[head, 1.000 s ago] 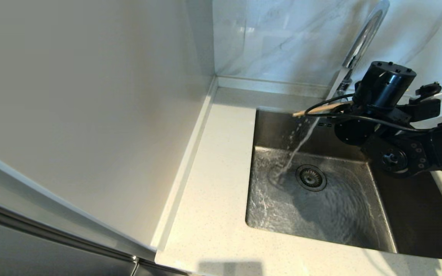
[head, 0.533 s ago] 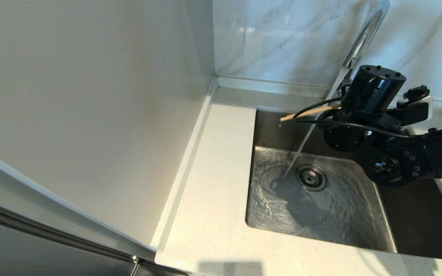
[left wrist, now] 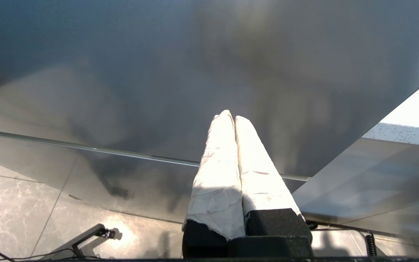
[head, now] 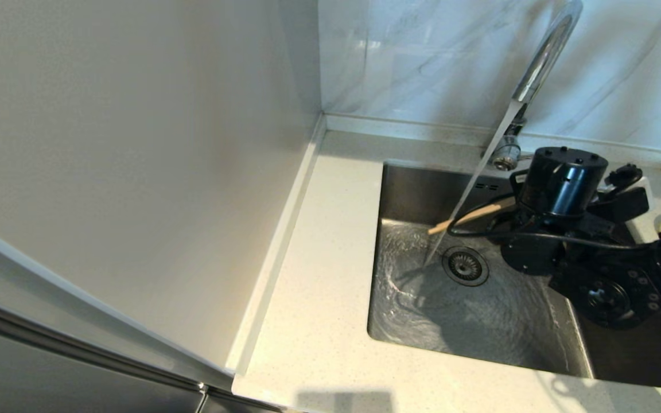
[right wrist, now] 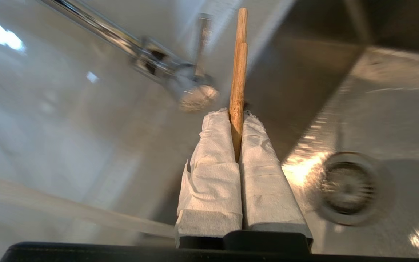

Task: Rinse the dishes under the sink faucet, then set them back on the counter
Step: Rinse the chopsticks, then place the chopsticks on the table

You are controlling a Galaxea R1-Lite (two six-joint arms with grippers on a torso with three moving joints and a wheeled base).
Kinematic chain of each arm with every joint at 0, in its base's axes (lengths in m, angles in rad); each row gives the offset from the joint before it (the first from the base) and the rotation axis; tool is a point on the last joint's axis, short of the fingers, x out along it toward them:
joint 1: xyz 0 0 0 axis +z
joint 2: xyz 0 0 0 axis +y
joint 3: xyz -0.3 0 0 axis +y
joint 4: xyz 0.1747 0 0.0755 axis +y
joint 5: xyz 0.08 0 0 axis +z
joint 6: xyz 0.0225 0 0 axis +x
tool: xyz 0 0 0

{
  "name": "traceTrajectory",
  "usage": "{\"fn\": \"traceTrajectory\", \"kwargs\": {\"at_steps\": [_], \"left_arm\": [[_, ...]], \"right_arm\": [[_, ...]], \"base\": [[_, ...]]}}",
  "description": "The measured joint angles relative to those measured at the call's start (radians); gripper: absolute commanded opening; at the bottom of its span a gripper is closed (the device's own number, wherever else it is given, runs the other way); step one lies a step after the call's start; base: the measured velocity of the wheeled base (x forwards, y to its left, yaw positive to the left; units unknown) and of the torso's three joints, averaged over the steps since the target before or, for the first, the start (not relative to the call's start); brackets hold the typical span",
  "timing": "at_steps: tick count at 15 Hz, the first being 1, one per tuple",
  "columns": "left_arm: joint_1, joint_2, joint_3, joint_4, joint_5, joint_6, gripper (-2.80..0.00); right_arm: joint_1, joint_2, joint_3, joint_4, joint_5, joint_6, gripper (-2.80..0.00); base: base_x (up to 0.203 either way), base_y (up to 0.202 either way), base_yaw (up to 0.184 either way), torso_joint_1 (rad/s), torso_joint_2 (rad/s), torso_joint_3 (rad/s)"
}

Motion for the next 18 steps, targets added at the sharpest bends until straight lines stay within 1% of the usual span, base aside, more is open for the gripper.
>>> {"fn": "traceTrajectory", "kwargs": {"at_steps": [2,4,7,8,10,12,13,14,15,16,18], "left_arm": [[0.0,0.0,0.0,0.0,0.0,0.001,-2.8],[0.0,0.0,0.0,0.0,0.0,0.0,-2.8],[0.0,0.0,0.0,0.0,0.0,0.0,-2.8],[0.0,0.0,0.0,0.0,0.0,0.0,-2.8],[0.0,0.0,0.0,0.0,0.0,0.0,-2.8],[0.0,0.0,0.0,0.0,0.0,0.0,-2.8],[0.0,0.0,0.0,0.0,0.0,0.001,-2.8],[0.0,0.0,0.0,0.0,0.0,0.0,-2.8],[0.0,0.0,0.0,0.0,0.0,0.0,-2.8],[0.0,0.0,0.0,0.0,0.0,0.0,-2.8],[0.0,0.0,0.0,0.0,0.0,0.0,-2.8]], "right_arm": [[-0.042,-0.075,0.103,-0.001,0.052,-0.045,-2.8],[-0.126,-0.155,0.139,-0.002,0.145,-0.133,-2.8],[-0.262,-0.249,0.127,-0.019,0.381,-0.321,-2.8],[-0.288,-0.269,0.108,-0.056,0.457,-0.389,-2.8],[-0.327,-0.291,0.059,-0.18,0.567,-0.516,-2.8],[-0.384,-0.29,-0.025,-0.374,0.661,-0.678,-2.8],[-0.405,-0.288,-0.051,-0.461,0.694,-0.756,-2.8],[-0.417,-0.286,-0.052,-0.528,0.707,-0.818,-2.8],[-0.422,-0.285,-0.014,-0.562,0.707,-0.844,-2.8],[-0.42,-0.285,0.054,-0.571,0.703,-0.85,-2.8],[-0.404,-0.286,0.27,-0.575,0.694,-0.855,-2.8]], "base": [[0.0,0.0,0.0,0.0,0.0,0.0],[0.0,0.0,0.0,0.0,0.0,0.0],[0.0,0.0,0.0,0.0,0.0,0.0],[0.0,0.0,0.0,0.0,0.0,0.0],[0.0,0.0,0.0,0.0,0.0,0.0],[0.0,0.0,0.0,0.0,0.0,0.0],[0.0,0.0,0.0,0.0,0.0,0.0],[0.0,0.0,0.0,0.0,0.0,0.0],[0.0,0.0,0.0,0.0,0.0,0.0],[0.0,0.0,0.0,0.0,0.0,0.0],[0.0,0.0,0.0,0.0,0.0,0.0]]}}
